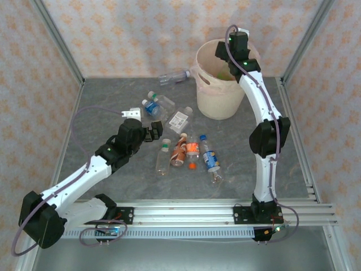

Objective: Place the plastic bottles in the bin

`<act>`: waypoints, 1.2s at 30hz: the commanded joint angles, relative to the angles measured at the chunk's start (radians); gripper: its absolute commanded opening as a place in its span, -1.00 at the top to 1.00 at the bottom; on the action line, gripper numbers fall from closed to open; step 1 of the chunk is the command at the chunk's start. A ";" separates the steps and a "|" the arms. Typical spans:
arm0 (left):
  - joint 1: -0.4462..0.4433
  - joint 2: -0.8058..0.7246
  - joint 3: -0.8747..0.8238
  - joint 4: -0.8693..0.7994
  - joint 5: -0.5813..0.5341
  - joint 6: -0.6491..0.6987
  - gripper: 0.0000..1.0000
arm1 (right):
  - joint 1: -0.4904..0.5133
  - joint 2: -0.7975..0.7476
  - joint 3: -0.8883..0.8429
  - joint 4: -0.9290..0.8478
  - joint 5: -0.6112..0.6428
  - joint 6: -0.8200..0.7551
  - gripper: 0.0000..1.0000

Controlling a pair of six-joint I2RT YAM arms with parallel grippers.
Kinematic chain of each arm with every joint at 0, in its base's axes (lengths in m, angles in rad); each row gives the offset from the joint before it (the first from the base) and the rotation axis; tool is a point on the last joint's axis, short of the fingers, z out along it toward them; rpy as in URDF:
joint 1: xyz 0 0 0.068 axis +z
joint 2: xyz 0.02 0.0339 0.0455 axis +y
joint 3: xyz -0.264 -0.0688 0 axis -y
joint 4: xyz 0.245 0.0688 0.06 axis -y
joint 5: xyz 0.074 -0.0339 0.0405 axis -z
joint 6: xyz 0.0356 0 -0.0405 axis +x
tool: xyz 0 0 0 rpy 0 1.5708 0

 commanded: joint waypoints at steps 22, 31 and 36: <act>0.017 0.192 0.046 -0.157 -0.065 -0.178 -1.00 | 0.012 -0.626 -0.679 0.258 -0.463 0.119 -0.98; 0.016 0.188 -0.003 -0.013 -0.012 -0.223 -1.00 | 0.107 -0.866 -1.032 0.060 -0.423 0.169 -0.98; 0.016 0.203 0.001 0.007 -0.010 -0.244 -1.00 | 0.191 -0.806 -1.056 -0.264 -0.251 0.134 -0.98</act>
